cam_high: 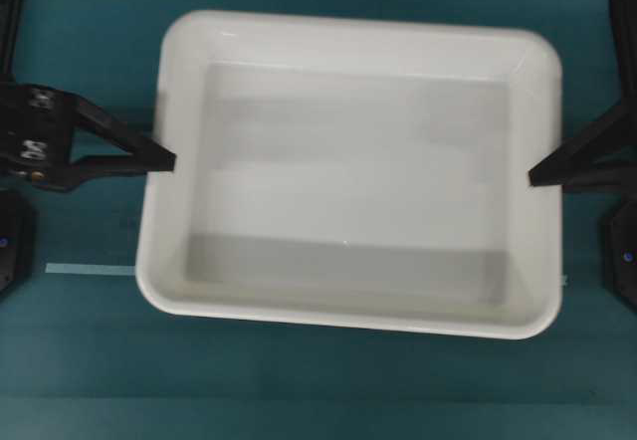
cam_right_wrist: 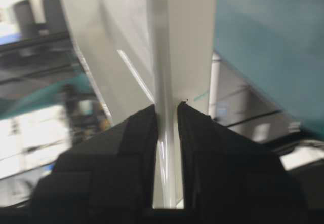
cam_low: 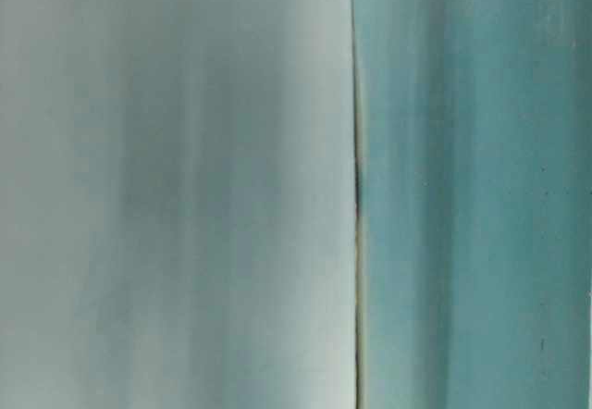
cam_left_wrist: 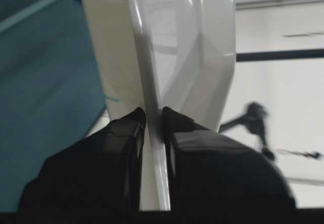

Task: Lift the white case with both hands.
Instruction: 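Lower both grippers to set the tray back on the table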

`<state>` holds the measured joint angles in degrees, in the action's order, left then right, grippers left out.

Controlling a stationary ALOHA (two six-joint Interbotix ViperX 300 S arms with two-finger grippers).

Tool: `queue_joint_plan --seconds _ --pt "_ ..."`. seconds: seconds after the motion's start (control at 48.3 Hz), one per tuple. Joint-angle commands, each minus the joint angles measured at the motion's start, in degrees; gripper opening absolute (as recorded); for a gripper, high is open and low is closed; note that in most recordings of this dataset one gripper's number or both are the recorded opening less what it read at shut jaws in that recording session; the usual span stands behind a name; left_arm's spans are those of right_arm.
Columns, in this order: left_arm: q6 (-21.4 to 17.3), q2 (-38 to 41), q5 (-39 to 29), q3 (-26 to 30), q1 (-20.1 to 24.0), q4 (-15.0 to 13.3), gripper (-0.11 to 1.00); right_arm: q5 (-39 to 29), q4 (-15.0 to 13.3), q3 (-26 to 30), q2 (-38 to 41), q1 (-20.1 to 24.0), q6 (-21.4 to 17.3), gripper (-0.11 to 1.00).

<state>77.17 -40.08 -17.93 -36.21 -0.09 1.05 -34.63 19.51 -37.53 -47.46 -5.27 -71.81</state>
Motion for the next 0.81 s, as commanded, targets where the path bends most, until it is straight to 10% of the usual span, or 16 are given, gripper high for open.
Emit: queue_joint_plan --seconds 0.0,0.786 --pt "0.09 2.55 0.97 -1.23 0.62 0.18 0.09 0.53 -0.18 -2.55 1.67 -0.35 1.67 0.11" --pt "0.88 10.55 4.22 -19.51 1.49 0.18 0.05 10.02 -1.14 -21.27 7.03 0.44 4.57 0.1"
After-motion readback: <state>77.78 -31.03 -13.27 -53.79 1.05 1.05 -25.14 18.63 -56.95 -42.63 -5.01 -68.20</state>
